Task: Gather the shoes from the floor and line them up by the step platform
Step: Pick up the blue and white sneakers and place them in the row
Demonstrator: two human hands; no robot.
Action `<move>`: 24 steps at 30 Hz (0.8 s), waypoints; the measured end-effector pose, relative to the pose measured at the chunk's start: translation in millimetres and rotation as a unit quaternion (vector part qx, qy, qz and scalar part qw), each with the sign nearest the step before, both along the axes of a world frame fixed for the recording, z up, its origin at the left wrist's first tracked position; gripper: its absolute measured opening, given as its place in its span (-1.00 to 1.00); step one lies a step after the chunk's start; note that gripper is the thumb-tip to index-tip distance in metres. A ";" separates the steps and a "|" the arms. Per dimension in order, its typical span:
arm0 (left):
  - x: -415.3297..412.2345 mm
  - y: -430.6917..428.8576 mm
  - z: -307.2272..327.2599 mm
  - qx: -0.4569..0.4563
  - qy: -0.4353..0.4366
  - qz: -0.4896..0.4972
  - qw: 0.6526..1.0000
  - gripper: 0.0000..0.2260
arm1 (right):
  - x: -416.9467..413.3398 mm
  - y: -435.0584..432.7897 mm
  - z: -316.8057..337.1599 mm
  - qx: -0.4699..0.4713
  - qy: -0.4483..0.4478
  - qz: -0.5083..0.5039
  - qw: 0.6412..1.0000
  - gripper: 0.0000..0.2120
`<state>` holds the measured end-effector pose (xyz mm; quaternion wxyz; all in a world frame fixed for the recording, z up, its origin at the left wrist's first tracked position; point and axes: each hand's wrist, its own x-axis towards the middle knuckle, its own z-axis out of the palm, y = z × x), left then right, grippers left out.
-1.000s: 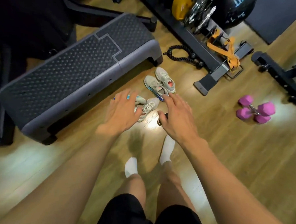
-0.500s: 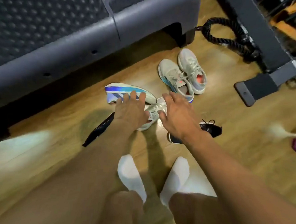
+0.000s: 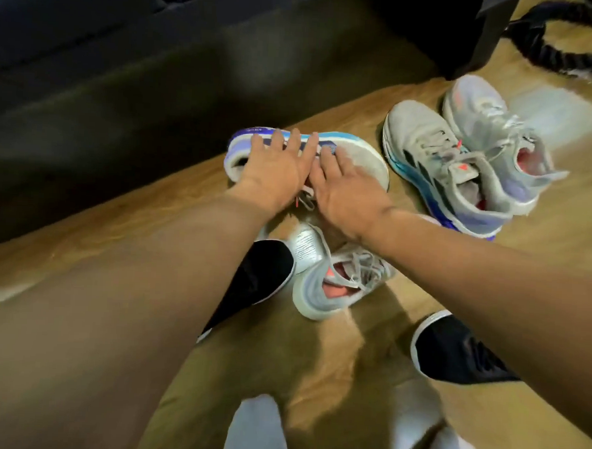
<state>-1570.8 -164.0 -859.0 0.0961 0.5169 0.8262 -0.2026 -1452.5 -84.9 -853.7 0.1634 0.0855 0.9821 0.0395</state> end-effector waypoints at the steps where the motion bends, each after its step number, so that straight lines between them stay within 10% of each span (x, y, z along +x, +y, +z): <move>1: -3.6 7.2 -2.4 0.009 0.007 -0.006 1.000 -0.38 | -4.3 3.6 -6.4 0.009 0.006 -0.004 1.000 -0.47; 8: -35.1 19.1 4.9 0.118 -0.108 0.073 0.984 -0.70 | -25.5 38.3 -19.8 0.008 0.012 -0.058 0.998 -0.34; 12: -33.6 -26.1 2.1 0.214 -0.088 -0.018 0.973 -0.51 | -31.4 44.2 -24.3 0.000 0.023 -0.060 0.998 -0.36; 19: -30.4 -38.8 3.2 0.130 0.060 -0.200 0.969 -0.51 | -43.0 58.3 -31.4 -0.094 0.056 -0.079 0.991 -0.35; 24: -3.6 -20.8 0.9 0.059 0.057 -0.079 0.993 -0.70 | -29.5 69.4 -29.7 -0.144 0.105 -0.134 0.975 -0.42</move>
